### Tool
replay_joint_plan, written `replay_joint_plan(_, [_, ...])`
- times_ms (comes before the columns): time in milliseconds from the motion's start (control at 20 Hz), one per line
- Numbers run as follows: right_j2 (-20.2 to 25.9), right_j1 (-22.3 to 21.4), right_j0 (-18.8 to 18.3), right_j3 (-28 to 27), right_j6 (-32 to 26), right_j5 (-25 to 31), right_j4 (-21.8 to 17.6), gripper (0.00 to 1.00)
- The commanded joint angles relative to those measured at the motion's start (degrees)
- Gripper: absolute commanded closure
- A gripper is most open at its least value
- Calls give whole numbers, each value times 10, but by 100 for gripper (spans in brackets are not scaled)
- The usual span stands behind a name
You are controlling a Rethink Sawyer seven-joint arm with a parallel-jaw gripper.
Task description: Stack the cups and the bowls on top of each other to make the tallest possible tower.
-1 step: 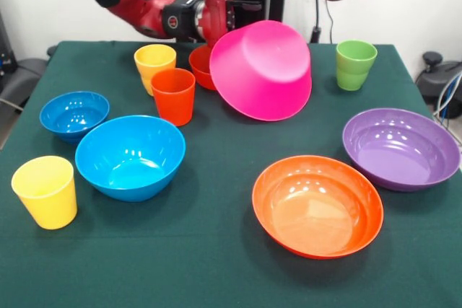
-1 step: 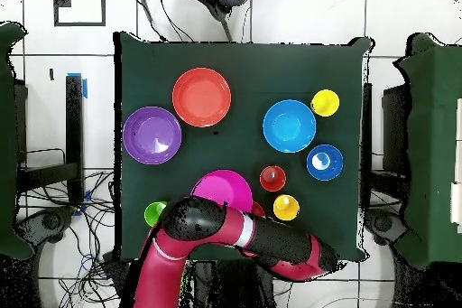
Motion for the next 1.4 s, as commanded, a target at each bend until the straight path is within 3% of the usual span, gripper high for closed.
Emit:
replay_joint_plan(50, [-5, 45, 25, -55, 14, 92, 58, 0])
replay_joint_plan(500, [2, 73, 46, -76, 8, 112, 114, 0])
replay_joint_plan(650, [-27, 101, 51, -87, -5, 121, 144, 0])
replay_joint_plan(1400, [-85, 139, 107, -54, -1, 210, 172, 0])
